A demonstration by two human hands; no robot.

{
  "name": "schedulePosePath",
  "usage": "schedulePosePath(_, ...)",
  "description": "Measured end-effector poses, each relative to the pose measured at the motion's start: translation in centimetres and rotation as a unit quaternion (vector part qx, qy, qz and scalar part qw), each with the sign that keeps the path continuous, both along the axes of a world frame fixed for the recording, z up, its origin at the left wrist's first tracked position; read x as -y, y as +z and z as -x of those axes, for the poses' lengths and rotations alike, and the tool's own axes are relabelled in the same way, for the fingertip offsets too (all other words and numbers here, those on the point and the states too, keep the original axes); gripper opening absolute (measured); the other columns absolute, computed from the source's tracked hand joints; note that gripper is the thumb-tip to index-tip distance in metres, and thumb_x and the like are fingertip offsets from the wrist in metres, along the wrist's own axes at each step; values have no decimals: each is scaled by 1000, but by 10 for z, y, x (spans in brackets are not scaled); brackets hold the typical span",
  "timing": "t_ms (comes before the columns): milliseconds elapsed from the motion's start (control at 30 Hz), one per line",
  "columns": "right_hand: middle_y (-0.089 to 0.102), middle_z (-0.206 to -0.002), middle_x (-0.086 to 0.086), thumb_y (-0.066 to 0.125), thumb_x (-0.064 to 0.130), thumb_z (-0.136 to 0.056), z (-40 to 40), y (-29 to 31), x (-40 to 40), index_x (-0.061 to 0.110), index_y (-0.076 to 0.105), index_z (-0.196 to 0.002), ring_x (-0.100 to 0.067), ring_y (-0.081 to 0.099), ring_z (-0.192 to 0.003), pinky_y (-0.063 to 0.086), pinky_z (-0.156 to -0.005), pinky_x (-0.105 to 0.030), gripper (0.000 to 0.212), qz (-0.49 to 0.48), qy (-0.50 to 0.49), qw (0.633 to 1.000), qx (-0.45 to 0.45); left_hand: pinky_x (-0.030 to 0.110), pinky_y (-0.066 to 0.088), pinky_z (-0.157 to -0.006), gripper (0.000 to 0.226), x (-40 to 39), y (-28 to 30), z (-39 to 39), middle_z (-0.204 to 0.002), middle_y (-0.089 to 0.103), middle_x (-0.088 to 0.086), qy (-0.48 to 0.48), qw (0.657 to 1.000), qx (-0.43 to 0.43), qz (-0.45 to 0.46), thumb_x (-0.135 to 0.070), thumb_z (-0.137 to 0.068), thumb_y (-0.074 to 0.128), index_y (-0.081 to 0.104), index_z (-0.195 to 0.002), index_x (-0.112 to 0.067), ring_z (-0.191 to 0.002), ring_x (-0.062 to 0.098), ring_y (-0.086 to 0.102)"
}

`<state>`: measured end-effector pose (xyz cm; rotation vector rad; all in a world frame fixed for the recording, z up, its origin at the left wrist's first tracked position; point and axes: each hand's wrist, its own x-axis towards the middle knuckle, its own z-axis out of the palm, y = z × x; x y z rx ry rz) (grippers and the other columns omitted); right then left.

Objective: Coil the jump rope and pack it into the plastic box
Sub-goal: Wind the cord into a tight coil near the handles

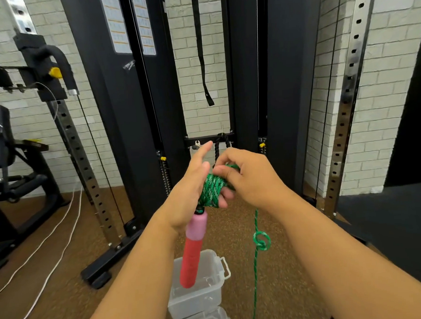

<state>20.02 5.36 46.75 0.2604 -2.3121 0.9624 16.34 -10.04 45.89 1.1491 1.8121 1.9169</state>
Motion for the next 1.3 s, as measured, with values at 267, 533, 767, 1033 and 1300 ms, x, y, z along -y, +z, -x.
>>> schedulePosePath(267,69,-88,-5,47,25,-100,9,-32,-3,21,66,-106,-13,59,-75,46,-67,-33,20,71,-8,997,32,39,55,-82,51,0,7,4,-95,65,29,-25,989,59,-131,-40,-95,35,35,-146,-32,-77,30,66)
schedulePosePath(533,60,-82,-1,46,29,-99,-4,-53,12,21,56,-117,-21,55,-73,45,-66,-39,22,-45,24,996,76,41,45,-103,52,5,12,8,-130,58,26,51,982,6,-179,-38,-96,31,23,-147,-41,-120,33,60)
schedulePosePath(767,58,-82,3,47,35,-97,-15,-39,17,18,57,-95,-17,54,-76,49,-68,-43,20,-167,16,986,15,39,47,-102,49,9,1,12,-125,63,11,121,989,-62,-52,-45,-101,29,17,-148,-47,-113,20,65)
schedulePosePath(1033,58,-74,11,61,35,-90,-14,-10,9,21,63,-88,-4,51,-69,44,-65,-27,14,-133,-2,990,-41,36,35,-113,51,2,-10,5,-146,40,-15,84,995,-53,30,-51,-97,30,24,-148,-46,-130,1,42)
schedulePosePath(1300,64,-81,5,63,27,-89,-6,-11,2,21,66,-86,-13,60,-76,51,-72,-37,7,-17,-8,999,-26,31,53,-67,55,4,-5,-5,-85,61,17,8,1000,16,-9,-48,-92,35,31,-147,-42,-66,21,58)
